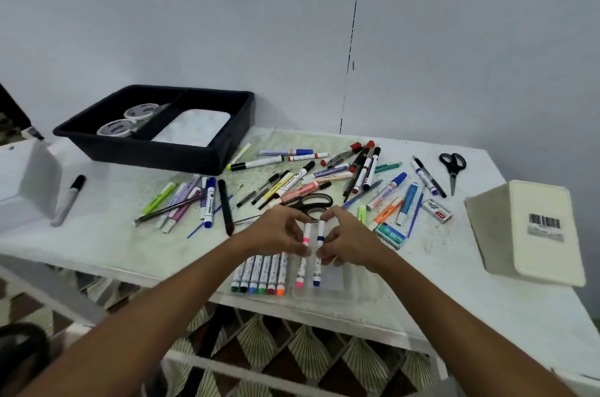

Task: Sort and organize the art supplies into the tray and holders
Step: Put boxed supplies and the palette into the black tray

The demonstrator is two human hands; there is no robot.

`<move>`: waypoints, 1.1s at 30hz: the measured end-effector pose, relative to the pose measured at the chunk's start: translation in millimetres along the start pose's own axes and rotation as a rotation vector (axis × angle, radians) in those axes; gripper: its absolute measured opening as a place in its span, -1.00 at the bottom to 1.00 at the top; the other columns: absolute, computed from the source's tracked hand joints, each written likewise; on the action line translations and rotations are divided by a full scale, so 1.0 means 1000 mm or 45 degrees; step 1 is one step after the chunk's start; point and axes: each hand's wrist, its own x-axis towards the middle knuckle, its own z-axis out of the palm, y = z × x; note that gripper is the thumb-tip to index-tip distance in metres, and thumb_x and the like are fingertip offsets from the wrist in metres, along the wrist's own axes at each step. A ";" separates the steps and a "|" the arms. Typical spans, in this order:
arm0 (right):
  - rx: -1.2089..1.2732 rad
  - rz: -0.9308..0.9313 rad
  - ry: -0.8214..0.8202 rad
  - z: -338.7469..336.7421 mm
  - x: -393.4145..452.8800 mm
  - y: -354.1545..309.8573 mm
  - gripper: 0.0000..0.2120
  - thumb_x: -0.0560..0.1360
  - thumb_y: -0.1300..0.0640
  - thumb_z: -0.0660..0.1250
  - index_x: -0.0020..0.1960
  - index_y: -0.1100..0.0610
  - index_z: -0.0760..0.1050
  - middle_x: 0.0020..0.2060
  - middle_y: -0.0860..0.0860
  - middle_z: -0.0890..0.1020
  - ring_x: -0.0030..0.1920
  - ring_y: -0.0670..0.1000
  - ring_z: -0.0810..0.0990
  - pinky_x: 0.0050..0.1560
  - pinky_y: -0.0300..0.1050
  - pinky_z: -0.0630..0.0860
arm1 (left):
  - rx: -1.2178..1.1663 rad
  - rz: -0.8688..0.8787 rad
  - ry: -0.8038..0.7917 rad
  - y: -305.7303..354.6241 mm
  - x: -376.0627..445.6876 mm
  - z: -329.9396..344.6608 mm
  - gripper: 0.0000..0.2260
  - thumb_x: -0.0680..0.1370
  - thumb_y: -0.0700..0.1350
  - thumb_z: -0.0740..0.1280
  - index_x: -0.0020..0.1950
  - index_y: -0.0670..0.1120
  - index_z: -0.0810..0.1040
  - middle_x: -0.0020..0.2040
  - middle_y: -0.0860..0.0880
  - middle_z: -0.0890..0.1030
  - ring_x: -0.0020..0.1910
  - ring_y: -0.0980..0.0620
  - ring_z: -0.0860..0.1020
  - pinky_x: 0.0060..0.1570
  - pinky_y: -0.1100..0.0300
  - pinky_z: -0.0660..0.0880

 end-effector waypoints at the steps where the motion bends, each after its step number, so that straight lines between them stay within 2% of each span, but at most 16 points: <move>1: 0.007 0.004 0.001 0.003 0.000 0.001 -0.47 0.36 0.40 0.46 0.19 0.11 0.29 -0.19 0.26 0.66 -0.37 0.05 0.64 -0.38 -0.13 0.55 | 0.010 0.010 0.001 -0.002 -0.002 0.002 -0.43 0.30 -0.24 0.59 0.27 -0.21 0.50 -0.18 -0.16 0.68 -0.22 -0.08 0.66 -0.07 -0.06 0.61; 7: 0.042 0.044 -0.020 0.014 -0.002 0.003 -0.41 0.36 0.45 0.45 0.25 0.14 0.28 -0.26 0.23 0.62 -0.46 0.02 0.61 -0.36 -0.08 0.61 | 0.149 0.070 -0.007 -0.009 -0.006 0.009 -0.42 0.30 -0.16 0.60 0.27 -0.16 0.51 -0.20 -0.05 0.66 -0.24 0.09 0.62 -0.11 0.15 0.58; 12: 0.035 0.087 -0.046 0.012 -0.001 0.005 -0.37 0.35 0.46 0.46 0.30 0.16 0.28 -0.23 0.27 0.64 -0.44 0.07 0.63 -0.27 0.02 0.66 | 0.229 0.114 0.017 -0.011 -0.005 0.013 -0.41 0.30 -0.12 0.60 0.28 -0.15 0.51 -0.23 0.02 0.62 -0.35 0.27 0.52 -0.25 0.38 0.47; 18: 0.026 0.121 -0.045 0.014 0.000 0.005 -0.28 0.32 0.45 0.49 0.40 0.22 0.28 -0.05 0.33 0.61 -0.28 0.20 0.66 -0.14 0.13 0.65 | 0.495 0.144 0.061 -0.016 -0.003 0.012 -0.35 0.30 0.07 0.57 0.32 -0.08 0.50 -0.12 0.06 0.47 -0.16 0.09 0.46 -0.14 0.17 0.45; 21: 0.017 0.124 -0.043 0.016 0.001 0.004 -0.23 0.31 0.44 0.51 0.43 0.25 0.27 -0.03 0.32 0.62 -0.26 0.21 0.67 -0.12 0.13 0.65 | 0.495 0.178 0.053 -0.018 -0.006 0.009 -0.36 0.31 0.11 0.56 0.33 -0.05 0.50 -0.14 0.07 0.45 -0.17 0.11 0.45 -0.15 0.17 0.45; 24: -0.023 0.108 -0.026 0.018 0.002 0.004 -0.22 0.29 0.45 0.52 0.43 0.27 0.28 -0.08 0.32 0.64 -0.31 0.19 0.66 -0.15 0.12 0.65 | 0.504 0.227 0.016 -0.019 -0.010 0.006 -0.40 0.35 0.09 0.54 0.34 -0.01 0.50 -0.13 0.07 0.43 -0.20 0.16 0.43 -0.20 0.27 0.41; 26: -0.084 0.093 -0.012 0.020 0.002 0.005 -0.26 0.30 0.44 0.52 0.41 0.29 0.31 -0.12 0.30 0.65 -0.38 0.12 0.65 -0.22 0.06 0.66 | 0.570 0.249 -0.029 -0.019 -0.012 0.005 -0.39 0.36 0.11 0.52 0.37 0.01 0.47 -0.09 0.07 0.42 -0.15 0.15 0.44 -0.20 0.30 0.39; 29: -0.245 0.055 -0.002 0.021 0.003 0.004 -0.28 0.29 0.32 0.58 0.37 0.24 0.36 -0.18 0.18 0.64 -0.45 -0.02 0.60 -0.40 -0.16 0.60 | 0.644 0.242 -0.081 -0.017 -0.016 0.003 -0.33 0.36 0.19 0.50 0.41 0.02 0.43 -0.04 0.06 0.41 -0.08 0.12 0.43 -0.15 0.26 0.39; 31: -0.337 0.027 -0.005 0.021 0.004 0.002 -0.29 0.27 0.24 0.60 0.36 0.20 0.39 -0.12 0.12 0.61 -0.43 -0.09 0.55 -0.47 -0.25 0.49 | 0.675 0.236 -0.079 -0.017 -0.016 0.003 -0.31 0.35 0.23 0.48 0.41 0.03 0.42 -0.04 0.09 0.38 -0.08 0.13 0.41 -0.13 0.24 0.41; 33: -0.396 0.003 -0.008 0.020 0.006 0.003 -0.29 0.26 0.18 0.61 0.35 0.18 0.41 0.02 0.12 0.58 -0.35 -0.10 0.52 -0.41 -0.26 0.45 | 0.696 0.236 -0.066 -0.018 -0.017 0.005 -0.31 0.35 0.24 0.48 0.41 0.03 0.42 -0.04 0.09 0.38 -0.07 0.11 0.43 -0.11 0.20 0.44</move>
